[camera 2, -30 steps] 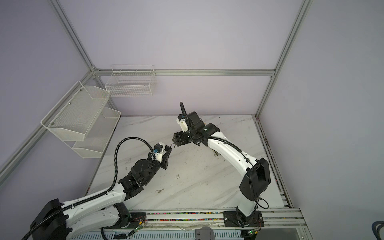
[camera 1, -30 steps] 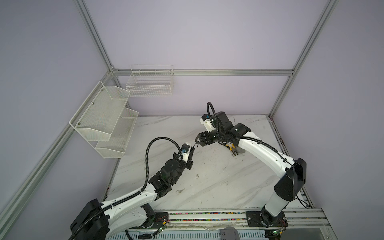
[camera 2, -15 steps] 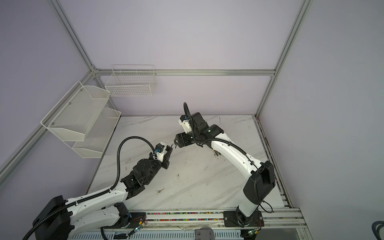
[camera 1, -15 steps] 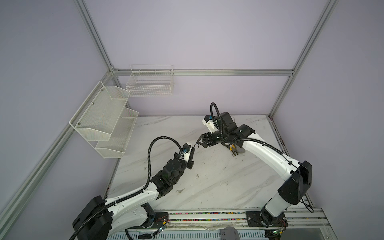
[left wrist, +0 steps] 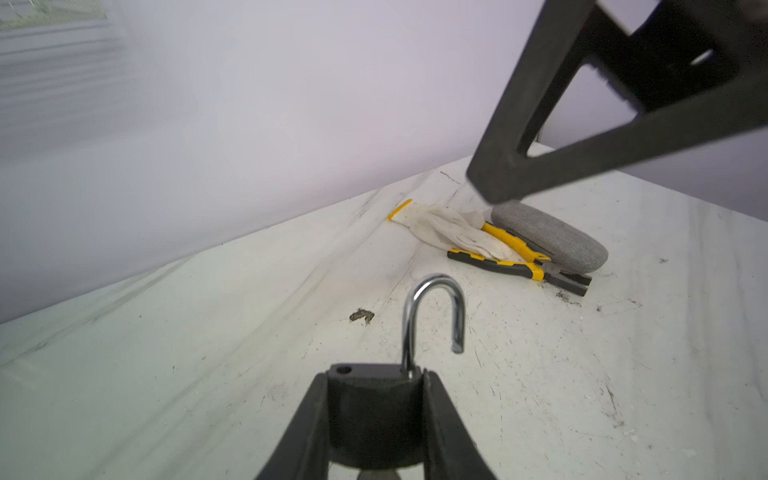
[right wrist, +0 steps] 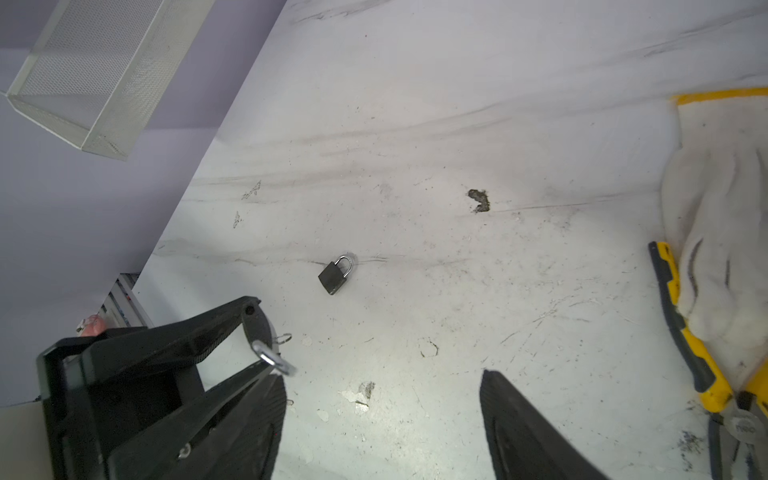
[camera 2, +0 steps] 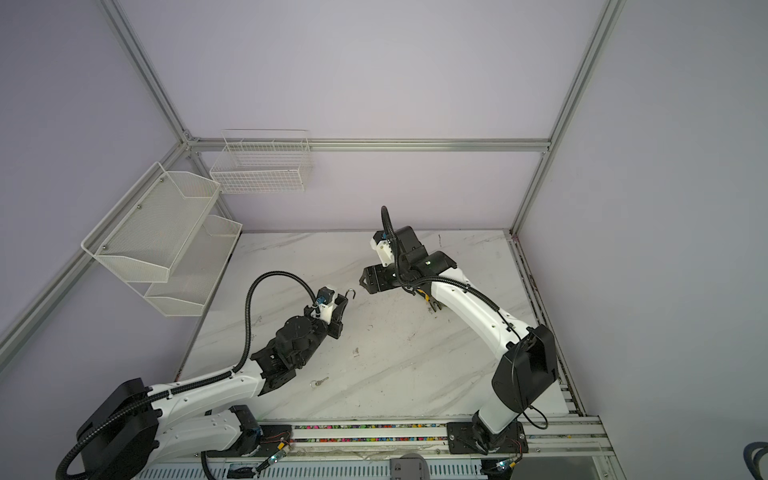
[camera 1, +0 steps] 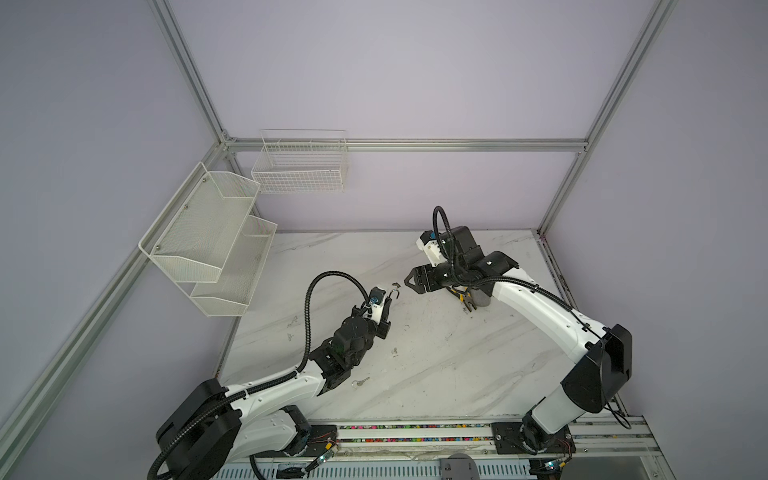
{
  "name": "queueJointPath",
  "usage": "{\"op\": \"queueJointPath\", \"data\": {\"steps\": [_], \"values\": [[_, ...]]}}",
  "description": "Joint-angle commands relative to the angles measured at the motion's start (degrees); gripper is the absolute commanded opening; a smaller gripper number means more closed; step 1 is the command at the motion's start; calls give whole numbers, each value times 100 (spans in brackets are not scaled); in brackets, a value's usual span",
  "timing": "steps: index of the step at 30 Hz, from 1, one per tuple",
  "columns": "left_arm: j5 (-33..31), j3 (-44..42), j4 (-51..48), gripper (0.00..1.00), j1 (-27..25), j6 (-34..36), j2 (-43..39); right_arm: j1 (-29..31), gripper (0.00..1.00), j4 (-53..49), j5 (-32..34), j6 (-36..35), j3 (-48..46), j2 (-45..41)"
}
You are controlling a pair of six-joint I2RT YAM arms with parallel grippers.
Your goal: Unlock with the key
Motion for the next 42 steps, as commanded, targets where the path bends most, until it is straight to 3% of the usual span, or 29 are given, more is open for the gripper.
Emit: {"op": "queueJointPath", "data": {"steps": [1,10,14,21,29,37,39,42], "values": [[-467,978,-602,0,-14,-722,400,-229,77,453,293,215,-338,-339],[-565,3092,-3427,0,223,-2505,2303,-527,77,1271,866,769,-1445,-868],[-207,4052,-4440,0,502,-3099,3165,-553,77,1341,1059,845,-1705,-980],[534,4906,-4951,0,923,-3776,4080,-703,78,1342,1234,837,-1991,-1185],[676,5828,-5964,0,1110,-4174,4825,-765,78,1434,1124,811,-2103,-1246],[728,6058,-6251,0,1119,-4354,5138,-767,78,1447,1006,795,-2109,-1223],[754,6038,-6271,7,1127,-4391,5117,-765,78,1437,993,785,-2113,-1239],[806,6032,-6273,27,1123,-4437,5079,-765,78,1402,1072,743,-2112,-1226]]}}
